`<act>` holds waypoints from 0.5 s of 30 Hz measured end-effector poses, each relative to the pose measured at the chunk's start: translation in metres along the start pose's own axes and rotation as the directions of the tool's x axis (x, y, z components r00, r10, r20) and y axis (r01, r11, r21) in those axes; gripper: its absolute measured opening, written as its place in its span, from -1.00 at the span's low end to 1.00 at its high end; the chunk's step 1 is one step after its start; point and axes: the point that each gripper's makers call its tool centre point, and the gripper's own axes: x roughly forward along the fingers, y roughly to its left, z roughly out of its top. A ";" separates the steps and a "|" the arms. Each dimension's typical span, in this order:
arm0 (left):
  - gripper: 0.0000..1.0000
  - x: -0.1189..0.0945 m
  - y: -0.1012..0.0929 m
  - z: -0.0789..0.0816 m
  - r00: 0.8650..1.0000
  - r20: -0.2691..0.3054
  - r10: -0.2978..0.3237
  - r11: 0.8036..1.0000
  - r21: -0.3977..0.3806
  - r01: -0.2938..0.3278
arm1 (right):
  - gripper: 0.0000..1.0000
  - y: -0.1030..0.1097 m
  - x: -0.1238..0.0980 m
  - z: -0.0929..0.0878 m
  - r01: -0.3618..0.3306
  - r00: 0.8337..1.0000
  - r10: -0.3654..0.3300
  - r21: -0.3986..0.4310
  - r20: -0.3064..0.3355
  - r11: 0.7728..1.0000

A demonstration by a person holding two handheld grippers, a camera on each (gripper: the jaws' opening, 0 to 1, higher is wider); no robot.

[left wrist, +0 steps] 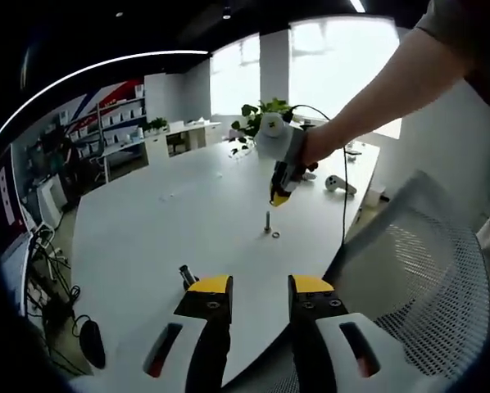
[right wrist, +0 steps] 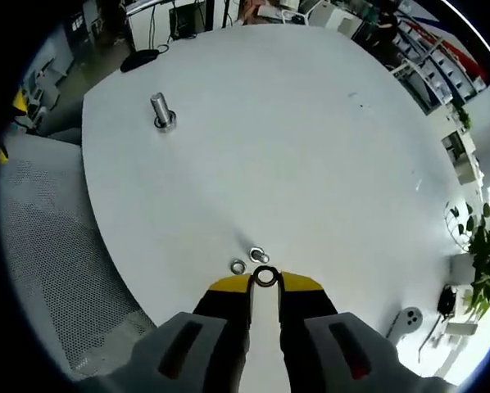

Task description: Place the washer onto the threaded stud by aligning its center hole with the stud, sliding it down to the base, and recovering from edge contact or off-axis alignment until the washer reaches the visible bottom stop.

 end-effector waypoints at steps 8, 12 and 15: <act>-0.51 0.000 0.003 0.000 1.000 0.005 0.009 1.000 -0.013 -0.009 | -0.73 -0.003 0.003 0.004 0.004 1.000 -0.004 -0.008 0.005 1.000; -0.51 0.000 0.003 0.001 1.000 0.007 0.010 1.000 -0.011 -0.010 | -0.73 -0.005 0.004 0.008 0.009 1.000 -0.008 -0.030 0.012 0.999; -0.52 -0.001 0.004 0.001 1.000 0.008 0.013 1.000 -0.020 -0.012 | -0.73 -0.005 0.006 0.013 0.002 1.000 -0.001 -0.029 0.019 1.000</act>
